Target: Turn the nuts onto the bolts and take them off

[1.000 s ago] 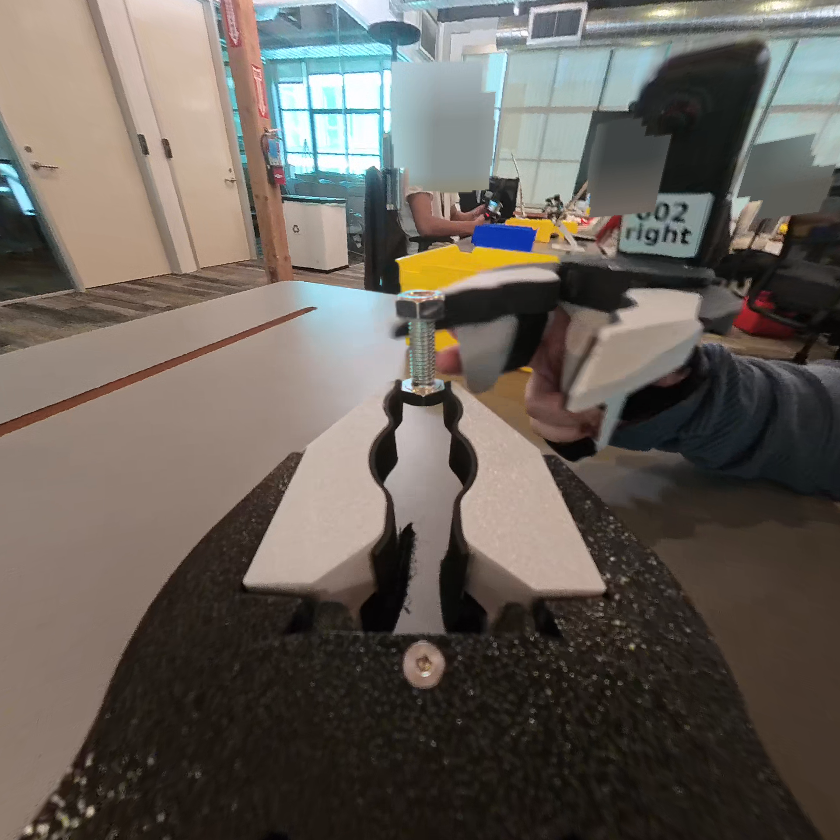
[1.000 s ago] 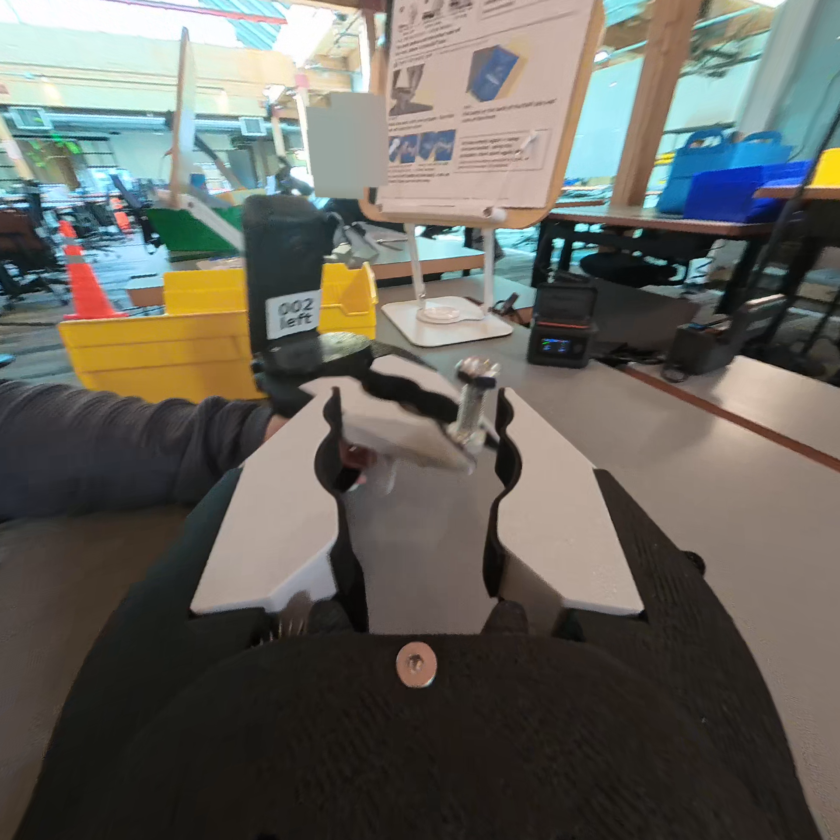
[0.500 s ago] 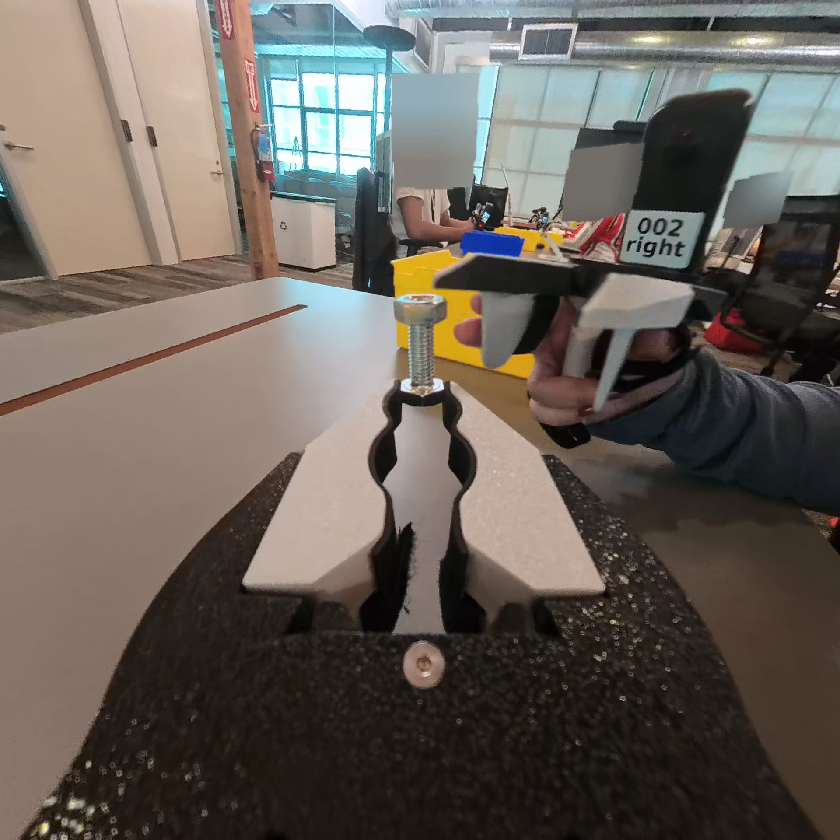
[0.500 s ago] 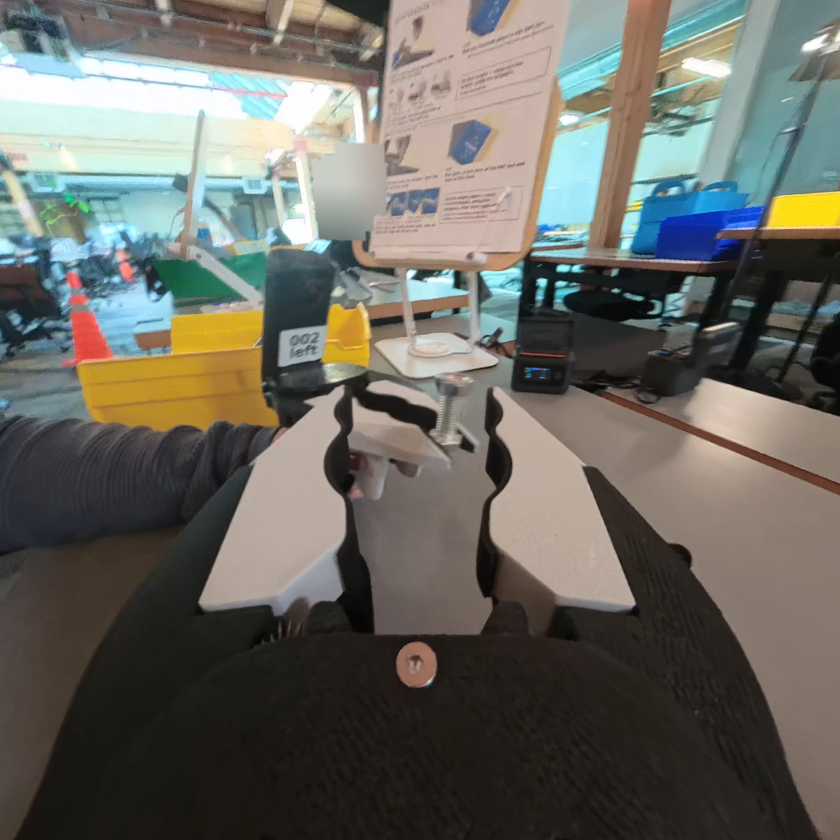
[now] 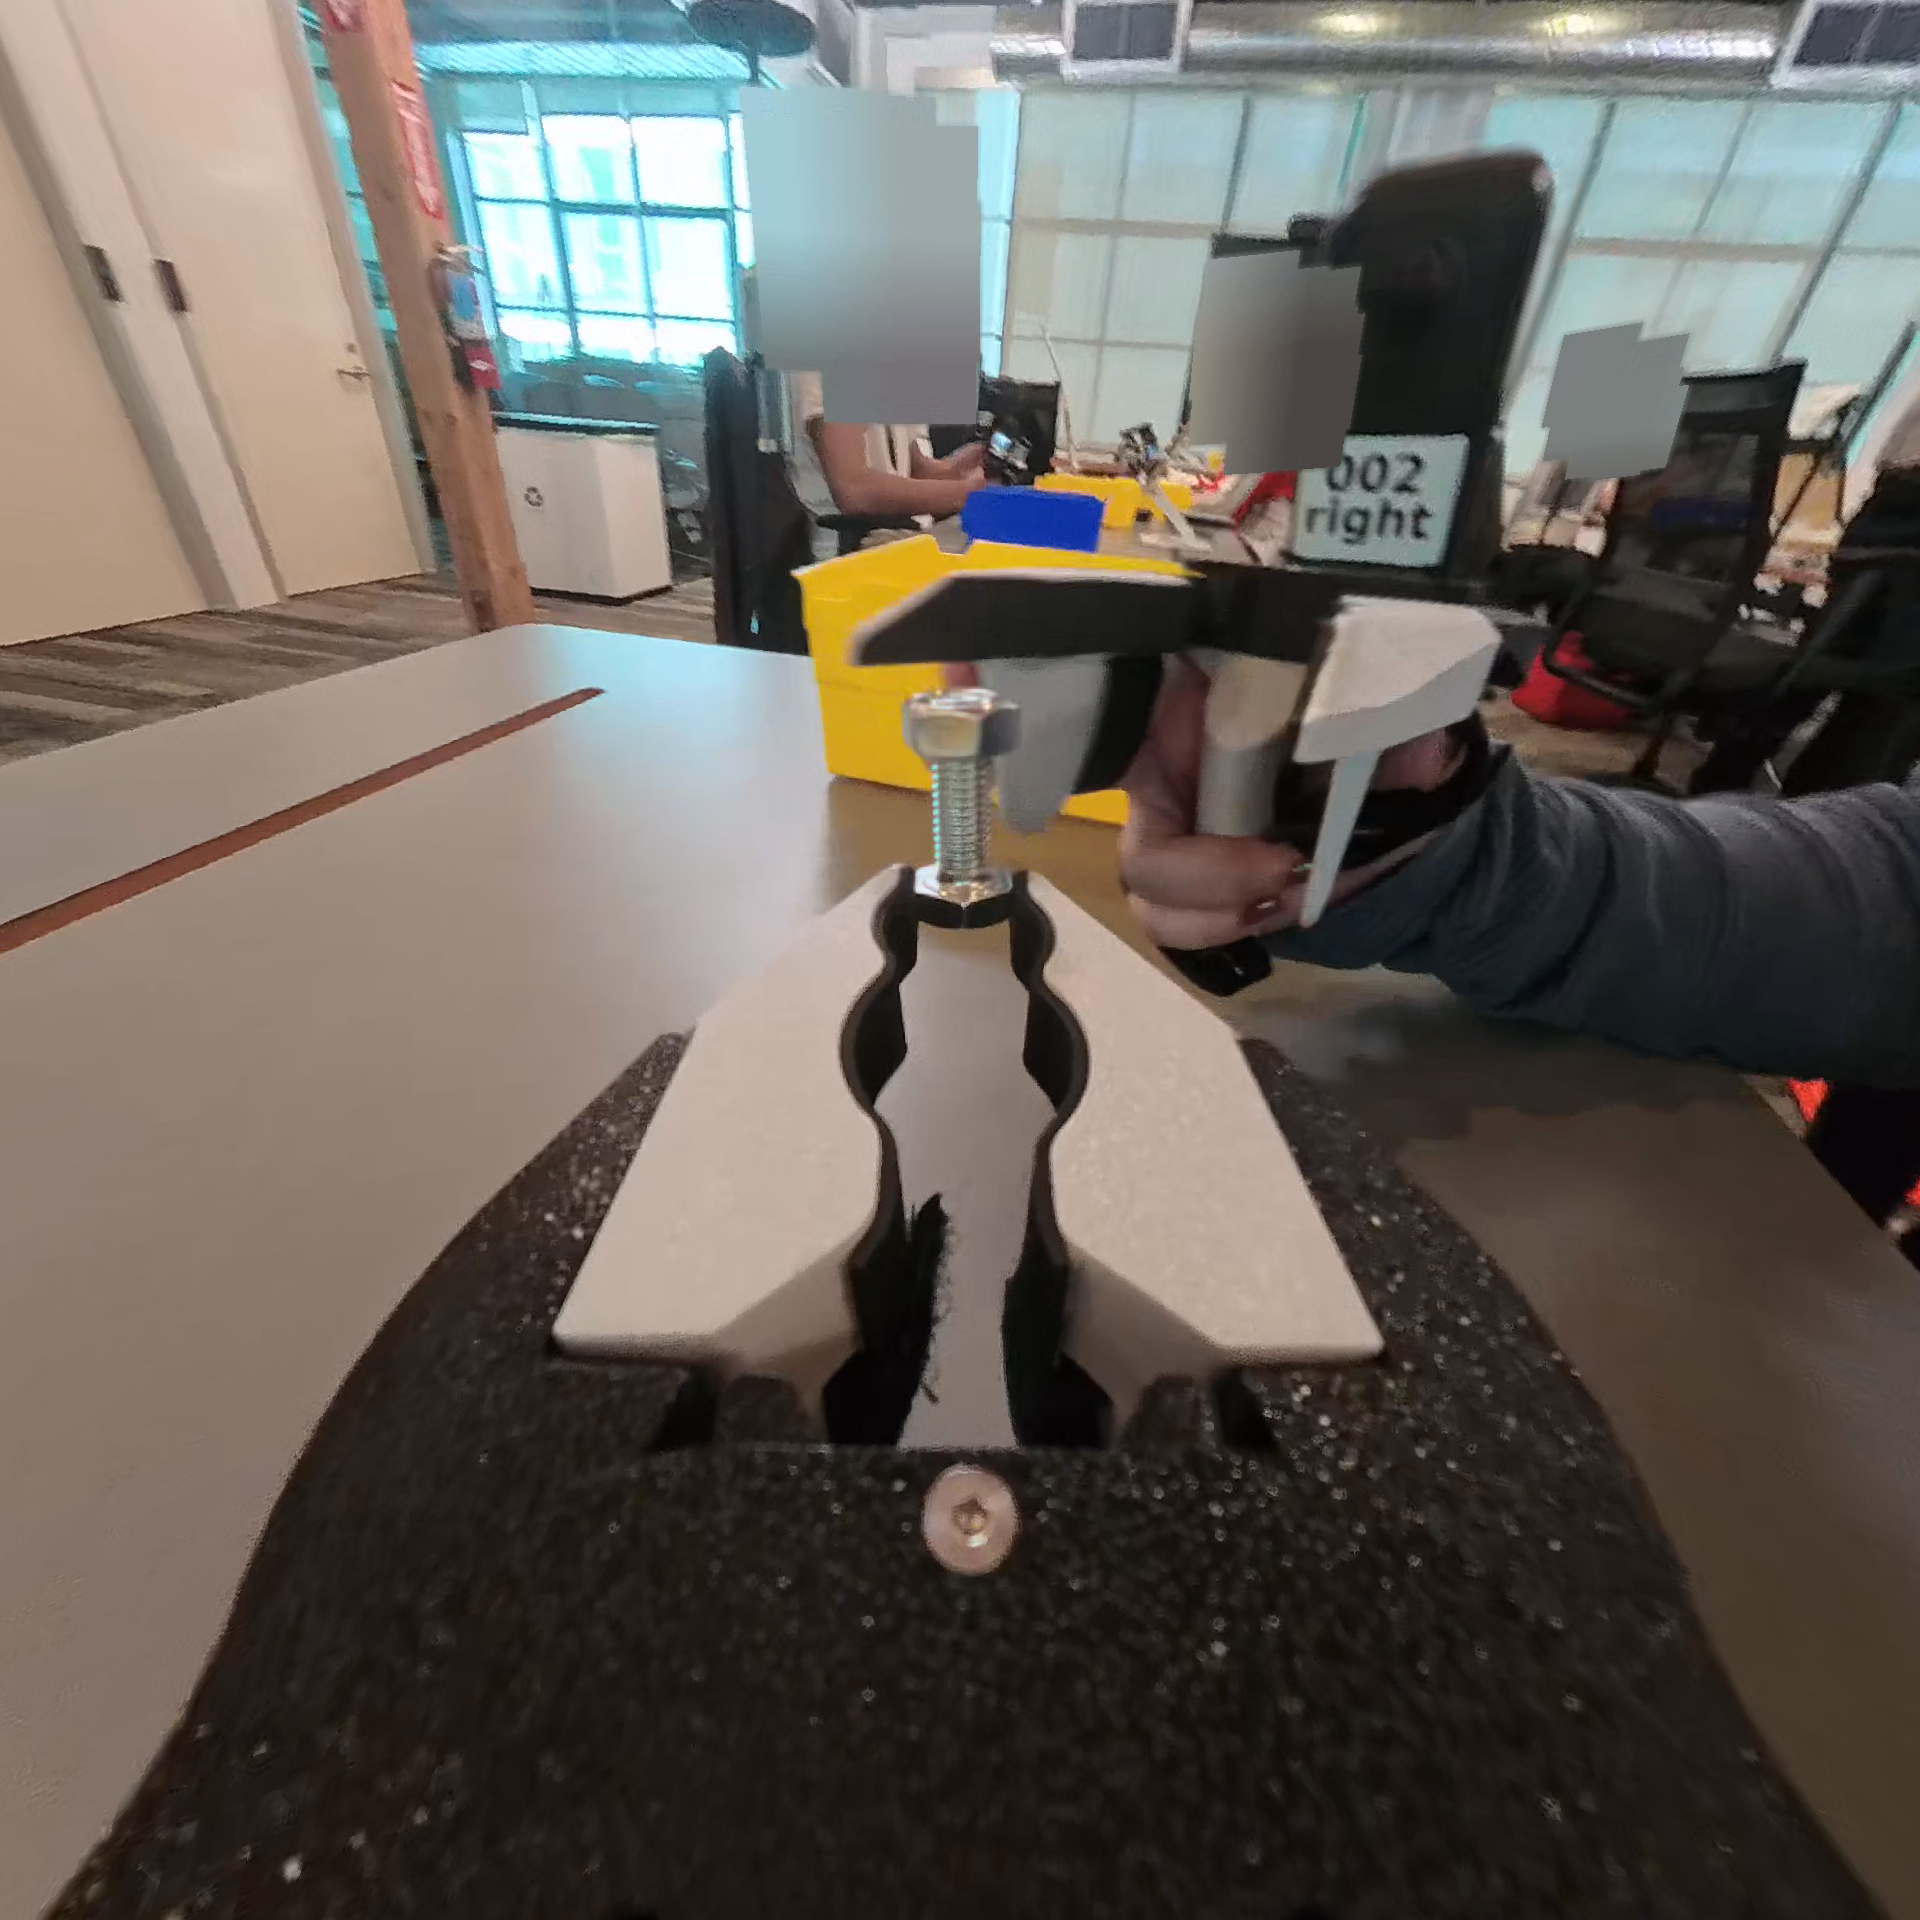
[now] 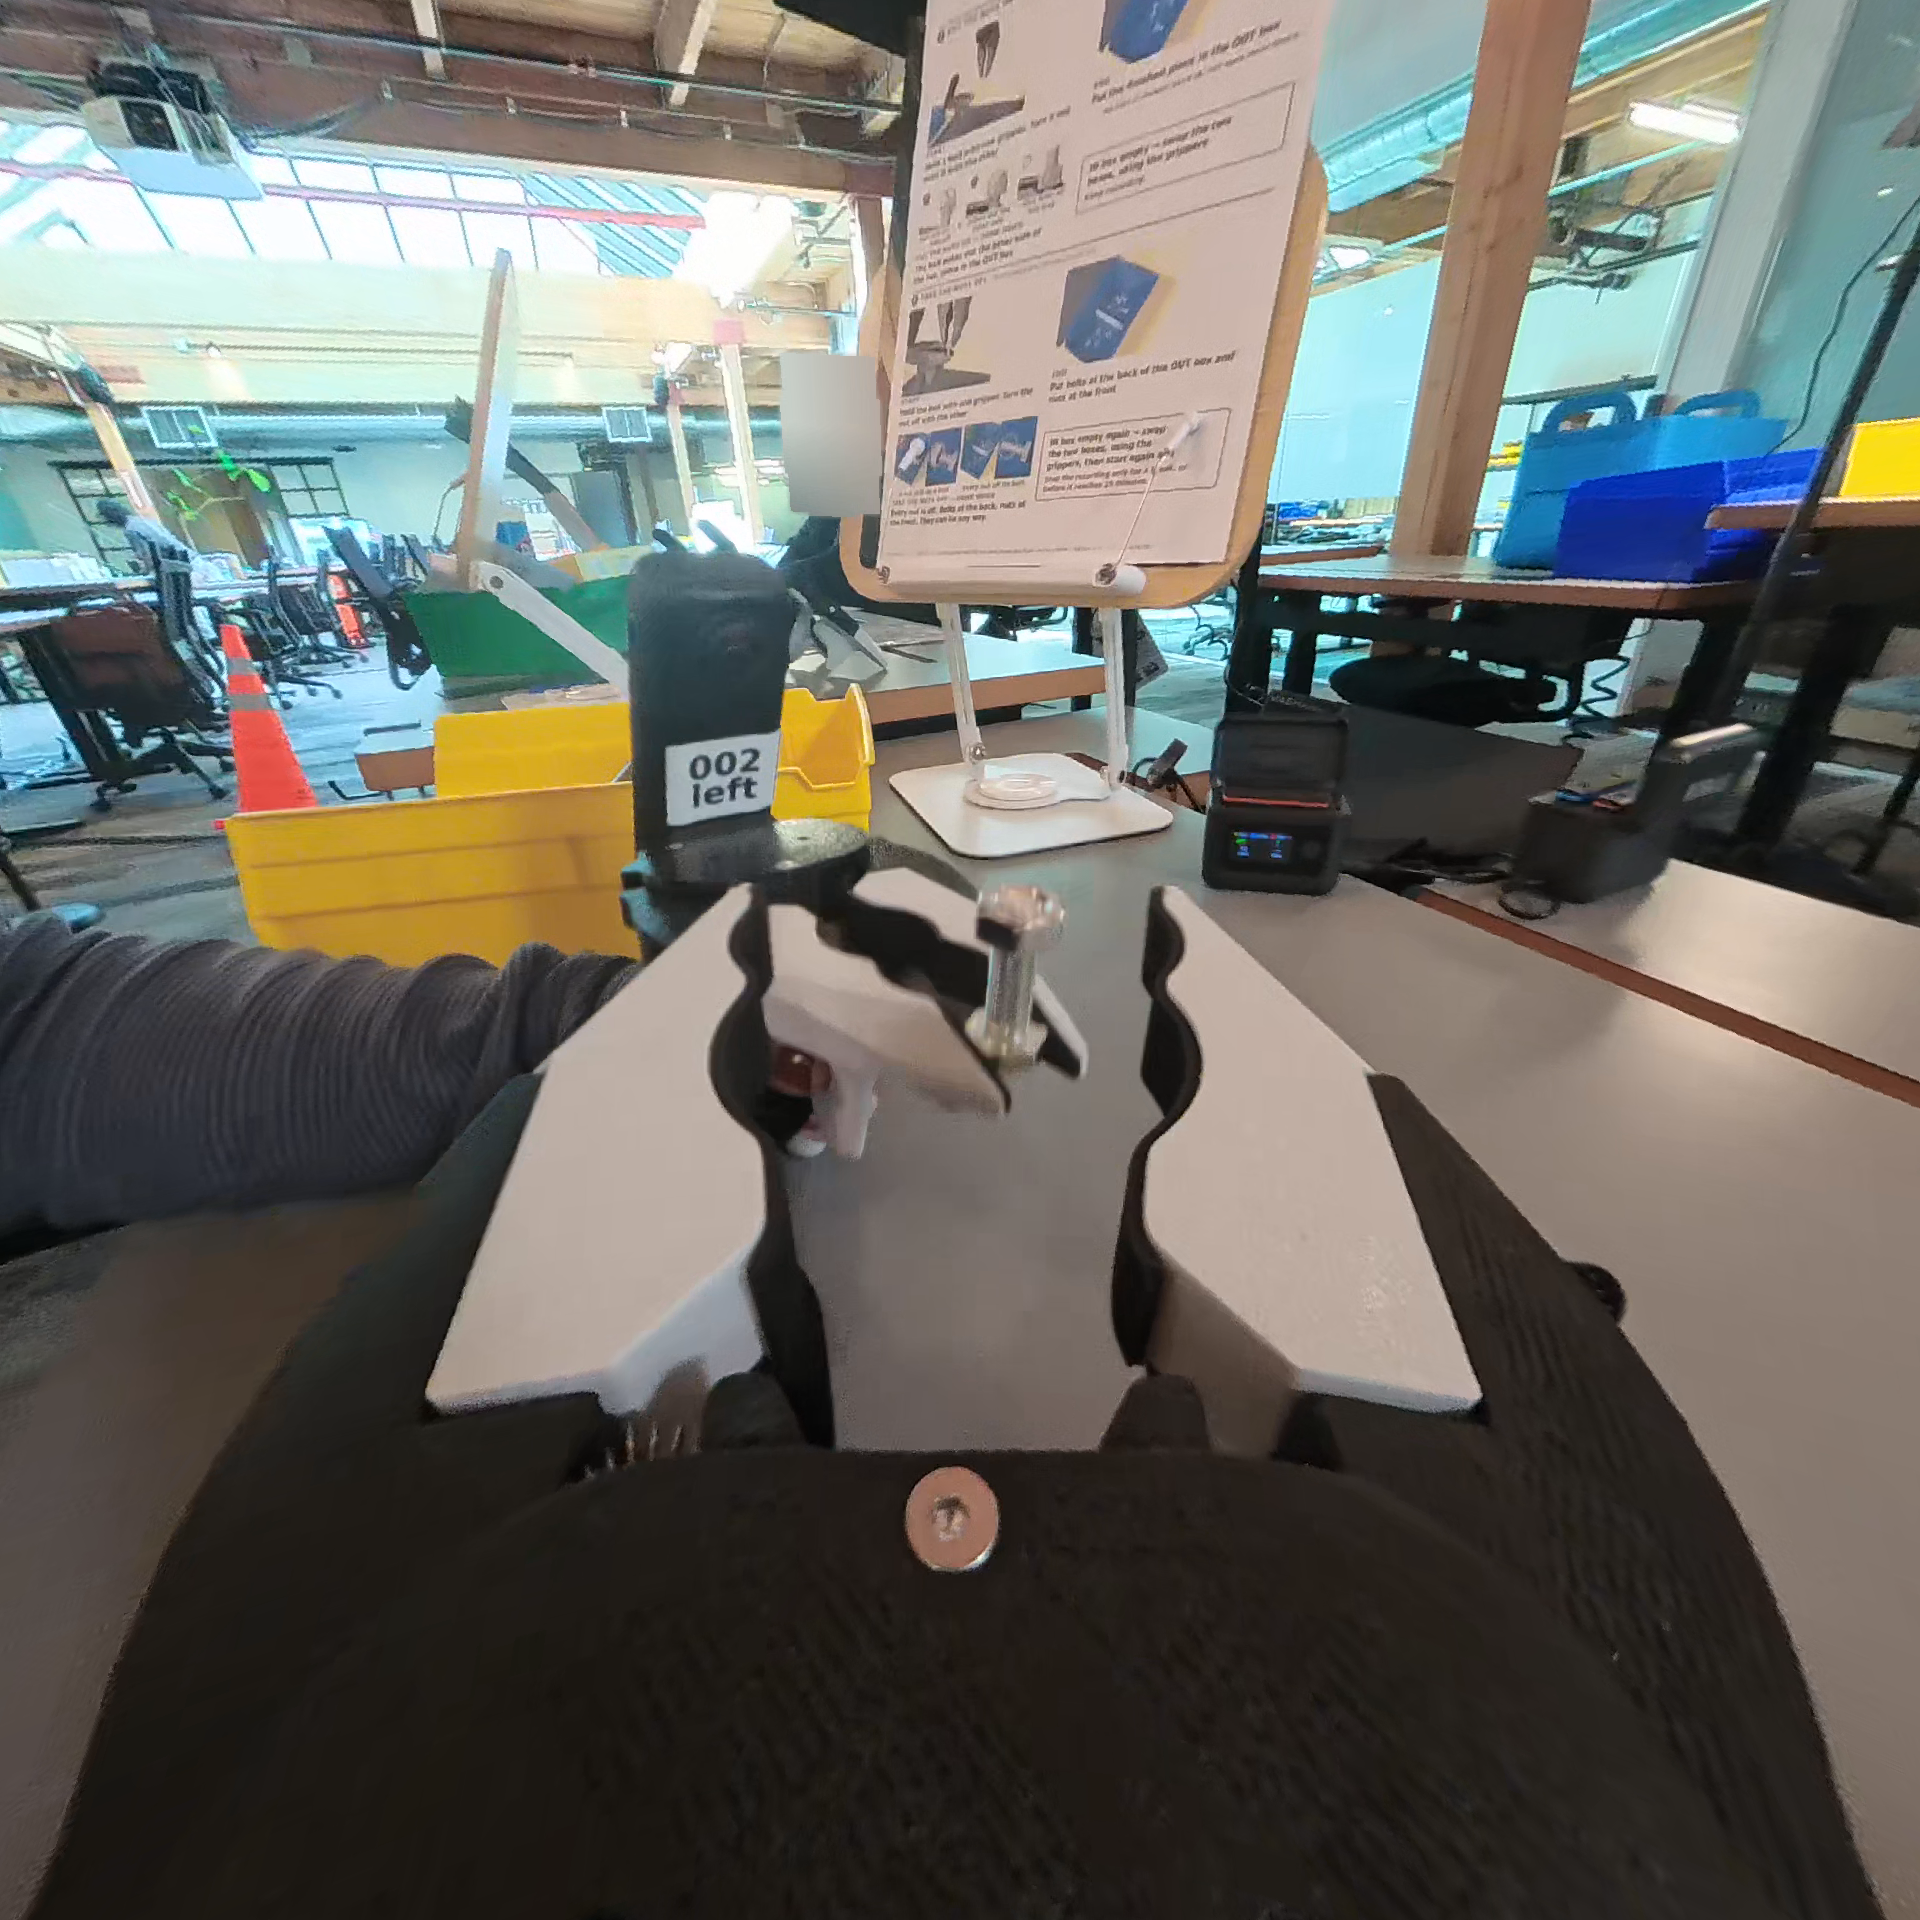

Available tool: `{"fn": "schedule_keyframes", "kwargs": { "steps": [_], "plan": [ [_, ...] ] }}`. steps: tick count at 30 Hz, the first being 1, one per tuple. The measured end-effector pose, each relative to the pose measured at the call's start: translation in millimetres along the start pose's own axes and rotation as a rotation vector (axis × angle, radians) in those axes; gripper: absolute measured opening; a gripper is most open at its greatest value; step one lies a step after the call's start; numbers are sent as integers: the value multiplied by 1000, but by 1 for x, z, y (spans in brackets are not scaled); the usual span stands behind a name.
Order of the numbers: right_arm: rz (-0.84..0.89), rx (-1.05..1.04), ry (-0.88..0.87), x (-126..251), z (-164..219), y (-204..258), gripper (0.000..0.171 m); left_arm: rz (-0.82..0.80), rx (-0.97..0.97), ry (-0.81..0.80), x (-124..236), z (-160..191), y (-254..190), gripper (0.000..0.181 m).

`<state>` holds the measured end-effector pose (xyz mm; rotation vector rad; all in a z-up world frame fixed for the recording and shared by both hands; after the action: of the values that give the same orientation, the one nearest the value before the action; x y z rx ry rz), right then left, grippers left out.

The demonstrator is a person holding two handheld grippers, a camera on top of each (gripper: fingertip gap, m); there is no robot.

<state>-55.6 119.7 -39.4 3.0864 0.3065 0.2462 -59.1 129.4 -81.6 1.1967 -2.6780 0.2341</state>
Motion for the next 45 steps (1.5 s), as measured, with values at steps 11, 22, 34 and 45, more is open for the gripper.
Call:
{"fn": "schedule_keyframes", "kwargs": {
  "steps": [11,22,34,45],
  "plan": [
    [-9,-8,-30,6,3,-2,69,-4,32,-26,4,-2,5,16],
    [-48,1,-8,7,5,3,64,-35,68,-54,12,-4,16,16],
    [-61,-51,-32,4,-4,-2,60,-90,42,-60,13,-4,20,15],
    [-124,18,69,-11,3,17,69,-70,-5,-24,2,-2,8,15]
  ]
}}
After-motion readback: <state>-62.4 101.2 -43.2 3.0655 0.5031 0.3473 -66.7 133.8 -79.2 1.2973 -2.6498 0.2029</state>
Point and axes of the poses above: each gripper's, where its closed fingertips meet, x back along the fingers, z out of its underside, y = z × x across the jaws, the point moved 1 cm from there along x, back along the fingers, and after that the axes turned 14 degrees about y, right-handed, at the moved point
